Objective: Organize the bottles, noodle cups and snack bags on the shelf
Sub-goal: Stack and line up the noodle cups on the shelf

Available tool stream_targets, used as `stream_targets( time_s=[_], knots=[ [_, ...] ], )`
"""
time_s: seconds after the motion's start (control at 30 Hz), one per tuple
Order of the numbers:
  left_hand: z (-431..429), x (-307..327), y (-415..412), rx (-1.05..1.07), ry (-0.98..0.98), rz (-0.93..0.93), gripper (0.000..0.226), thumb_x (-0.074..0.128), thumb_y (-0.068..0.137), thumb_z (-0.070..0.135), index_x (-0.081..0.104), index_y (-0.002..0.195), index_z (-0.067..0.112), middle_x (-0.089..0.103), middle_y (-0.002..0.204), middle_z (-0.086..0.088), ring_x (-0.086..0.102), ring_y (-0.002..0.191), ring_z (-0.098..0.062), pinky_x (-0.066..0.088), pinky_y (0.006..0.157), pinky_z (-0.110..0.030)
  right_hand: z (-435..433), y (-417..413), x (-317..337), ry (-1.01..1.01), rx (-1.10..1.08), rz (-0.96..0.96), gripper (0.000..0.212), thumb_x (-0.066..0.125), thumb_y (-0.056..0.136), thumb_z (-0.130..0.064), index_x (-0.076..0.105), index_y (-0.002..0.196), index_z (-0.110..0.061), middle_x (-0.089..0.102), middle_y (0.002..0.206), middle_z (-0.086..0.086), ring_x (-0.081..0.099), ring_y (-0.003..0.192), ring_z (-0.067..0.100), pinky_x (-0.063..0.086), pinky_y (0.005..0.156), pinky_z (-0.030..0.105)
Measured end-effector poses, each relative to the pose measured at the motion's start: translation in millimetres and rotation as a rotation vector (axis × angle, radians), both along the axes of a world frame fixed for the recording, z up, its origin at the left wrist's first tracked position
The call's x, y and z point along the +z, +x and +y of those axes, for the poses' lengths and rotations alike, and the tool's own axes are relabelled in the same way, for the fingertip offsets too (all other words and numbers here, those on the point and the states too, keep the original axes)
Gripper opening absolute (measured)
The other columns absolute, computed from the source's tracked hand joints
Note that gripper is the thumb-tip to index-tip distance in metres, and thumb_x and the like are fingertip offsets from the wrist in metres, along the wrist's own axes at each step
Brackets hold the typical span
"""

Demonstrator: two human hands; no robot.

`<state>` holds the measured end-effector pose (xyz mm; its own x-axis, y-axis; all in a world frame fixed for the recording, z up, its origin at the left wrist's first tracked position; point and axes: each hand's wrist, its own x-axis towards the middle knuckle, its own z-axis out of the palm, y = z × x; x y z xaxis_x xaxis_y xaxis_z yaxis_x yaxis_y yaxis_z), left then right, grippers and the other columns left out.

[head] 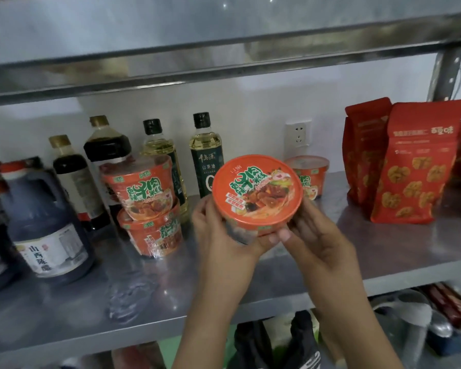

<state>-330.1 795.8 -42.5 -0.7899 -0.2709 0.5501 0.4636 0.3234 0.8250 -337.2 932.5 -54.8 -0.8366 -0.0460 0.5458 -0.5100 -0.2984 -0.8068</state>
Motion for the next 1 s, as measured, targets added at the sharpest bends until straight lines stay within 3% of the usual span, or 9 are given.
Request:
stream_targets(
  time_s=[0.1,0.2,0.27,0.43,0.5,0.57,0.7,0.83,1.0],
  knots=[
    [-17,-4,-17,0.069,-0.058,-0.087,0.107,0.09,0.042,0.066,0.043,0.136,0.043,0.046,0.134,0.008,0.052,0.122,-0.005,0.048,0.104,-0.033,-13,-17,11,0.022,0.019,-0.102,0.052,0.057,0.091,0.014,0.055,0.128,-0.023,0.072,0.102,-0.031,0.064,0.106,-0.009,0.051,0.083,0.01],
    [-36,-9,-30,0.066,0.073,-0.136,0.089,0.093,0.049,0.038,0.053,0.128,0.03,0.064,0.122,0.007,0.063,0.111,-0.009,0.055,0.094,-0.033,-36,-38,18,0.131,0.059,-0.148,0.049,0.051,0.091,0.017,0.062,0.114,-0.025,0.073,0.089,-0.028,0.067,0.093,-0.011,0.051,0.077,0.009],
    [-49,-14,-35,0.098,0.12,-0.154,0.07,0.09,0.063,0.027,0.054,0.123,0.028,0.067,0.118,0.009,0.065,0.11,-0.011,0.053,0.085,-0.023,-52,-48,18,0.184,0.093,-0.182,0.045,0.052,0.089,0.016,0.066,0.111,-0.02,0.076,0.091,-0.019,0.069,0.092,-0.005,0.051,0.075,0.011],
    [-69,-18,-43,0.121,0.114,-0.23,0.072,0.084,0.077,0.035,0.05,0.139,0.023,0.065,0.127,0.006,0.062,0.116,-0.014,0.05,0.1,-0.034,-74,-64,12,0.2,0.122,-0.277,0.038,0.053,0.089,0.013,0.067,0.106,-0.018,0.074,0.105,0.003,0.069,0.095,0.008,0.05,0.078,0.015],
    [-71,-17,-40,0.103,0.087,-0.276,0.075,0.083,0.079,0.03,0.045,0.144,0.023,0.063,0.132,0.005,0.059,0.12,-0.015,0.047,0.102,-0.032,-76,-69,7,0.236,0.132,-0.321,0.036,0.052,0.091,0.012,0.064,0.12,-0.005,0.073,0.1,0.005,0.068,0.09,0.01,0.05,0.073,0.013],
    [-72,-14,-33,0.086,0.088,-0.291,0.074,0.081,0.081,0.029,0.045,0.145,0.026,0.064,0.13,0.009,0.06,0.119,-0.012,0.047,0.103,-0.034,-74,-73,4,0.248,0.118,-0.386,0.05,0.056,0.093,0.006,0.047,0.142,0.0,0.066,0.123,0.014,0.065,0.114,0.019,0.051,0.091,0.023],
    [-58,-12,1,0.196,0.182,-0.171,0.038,0.075,0.084,0.017,0.061,0.114,0.036,0.066,0.108,0.018,0.062,0.096,0.006,0.051,0.091,-0.026,-61,-78,8,0.264,0.022,-0.448,0.063,0.061,0.094,-0.005,0.036,0.152,-0.009,0.046,0.15,0.017,0.048,0.135,0.027,0.038,0.114,0.041],
    [-19,-2,26,0.14,0.293,-0.001,0.029,0.068,0.086,-0.001,0.058,0.103,0.021,0.06,0.095,0.003,0.056,0.077,0.005,0.046,0.076,-0.012,-40,-84,18,0.245,-0.149,-0.36,0.053,0.063,0.093,-0.01,0.048,0.144,-0.014,0.054,0.142,0.01,0.053,0.129,0.023,0.041,0.113,0.043],
    [22,26,-50,-0.104,0.11,-0.046,0.027,0.062,0.09,-0.005,0.057,0.102,0.019,0.06,0.088,0.005,0.056,0.075,0.004,0.045,0.074,-0.009,2,-144,29,0.474,-0.618,-0.13,0.046,0.072,0.078,-0.038,0.064,0.116,-0.014,0.064,0.115,0.006,0.062,0.106,0.032,0.054,0.093,0.047]
  ],
)
